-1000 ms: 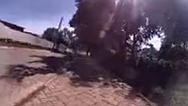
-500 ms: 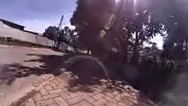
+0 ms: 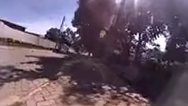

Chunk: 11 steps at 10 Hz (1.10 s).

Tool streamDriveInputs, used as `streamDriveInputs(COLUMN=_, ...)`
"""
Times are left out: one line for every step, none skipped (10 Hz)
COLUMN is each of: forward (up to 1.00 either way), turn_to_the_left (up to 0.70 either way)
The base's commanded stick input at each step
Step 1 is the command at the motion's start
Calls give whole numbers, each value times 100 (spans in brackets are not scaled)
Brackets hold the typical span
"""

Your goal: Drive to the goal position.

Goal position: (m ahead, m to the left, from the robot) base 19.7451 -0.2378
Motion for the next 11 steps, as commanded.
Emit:
streamDriveInputs(forward=70, turn_to_the_left=0)
streamDriveInputs(forward=70, turn_to_the_left=0)
streamDriveInputs(forward=70, turn_to_the_left=0)
streamDriveInputs(forward=70, turn_to_the_left=0)
streamDriveInputs(forward=70, turn_to_the_left=0)
streamDriveInputs(forward=70, turn_to_the_left=0)
streamDriveInputs(forward=70, turn_to_the_left=0)
streamDriveInputs(forward=70, turn_to_the_left=0)
streamDriveInputs(forward=70, turn_to_the_left=0)
streamDriveInputs(forward=70, turn_to_the_left=0)
streamDriveInputs(forward=70, turn_to_the_left=0)
